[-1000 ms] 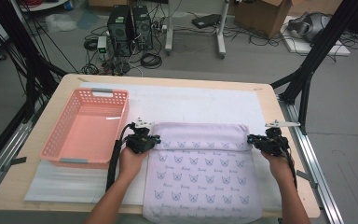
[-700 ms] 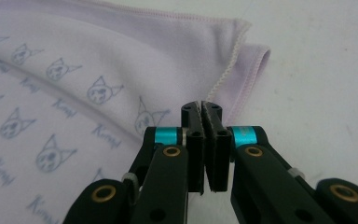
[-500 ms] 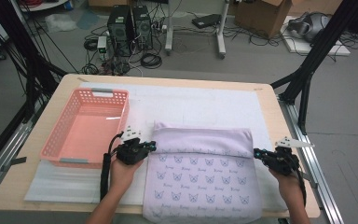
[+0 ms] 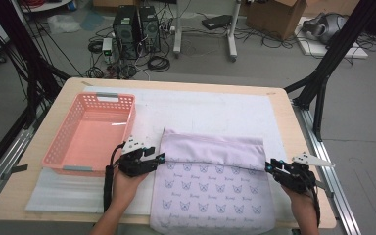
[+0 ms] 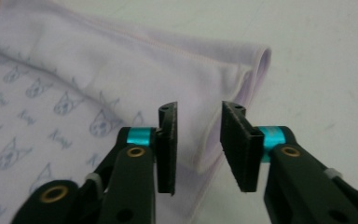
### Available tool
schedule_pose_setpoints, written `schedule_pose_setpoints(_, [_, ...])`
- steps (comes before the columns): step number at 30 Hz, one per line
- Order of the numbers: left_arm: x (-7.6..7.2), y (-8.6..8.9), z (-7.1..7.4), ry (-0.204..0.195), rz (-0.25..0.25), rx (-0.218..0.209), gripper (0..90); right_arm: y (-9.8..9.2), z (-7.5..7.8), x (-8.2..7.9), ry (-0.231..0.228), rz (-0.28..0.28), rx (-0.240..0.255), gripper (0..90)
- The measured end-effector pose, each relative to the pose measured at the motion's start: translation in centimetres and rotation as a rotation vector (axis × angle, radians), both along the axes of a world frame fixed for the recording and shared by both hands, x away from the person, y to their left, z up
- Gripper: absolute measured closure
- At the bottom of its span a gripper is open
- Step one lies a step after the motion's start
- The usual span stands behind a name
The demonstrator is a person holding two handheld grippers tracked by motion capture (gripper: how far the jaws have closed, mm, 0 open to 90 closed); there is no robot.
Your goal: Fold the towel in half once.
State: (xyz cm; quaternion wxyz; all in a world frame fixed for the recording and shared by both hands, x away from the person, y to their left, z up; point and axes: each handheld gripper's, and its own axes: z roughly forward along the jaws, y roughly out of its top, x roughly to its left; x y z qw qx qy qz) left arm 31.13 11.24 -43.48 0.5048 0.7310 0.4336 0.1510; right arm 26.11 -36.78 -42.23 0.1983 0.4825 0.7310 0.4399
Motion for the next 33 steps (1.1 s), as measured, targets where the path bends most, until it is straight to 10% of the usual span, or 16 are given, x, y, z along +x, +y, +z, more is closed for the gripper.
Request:
schedule_pose_setpoints(5, [2.2,-1.3,-0.7,0.057,-0.009,0.014,54.4,0.7,-1.1,1.6,0.074,-0.017,-0.019,63.2])
schedule_pose_setpoints(9, [1.9,-2.0,-1.1,0.048,-0.018,0.082,85.2,1.2,-1.9,1.7,0.1,0.045,-0.087,86.1])
schedule_pose_setpoints(23, [-4.9,0.9,-0.5,-0.033,-0.137,-0.017,85.3,0.6,-0.1,-2.2,0.03,0.083,-0.046,86.8])
schedule_pose_setpoints(33, [-8.5,1.1,-1.4,-0.014,-0.153,-0.01,84.1,-0.1,-0.5,-6.1,0.043,0.063,-0.029,86.8])
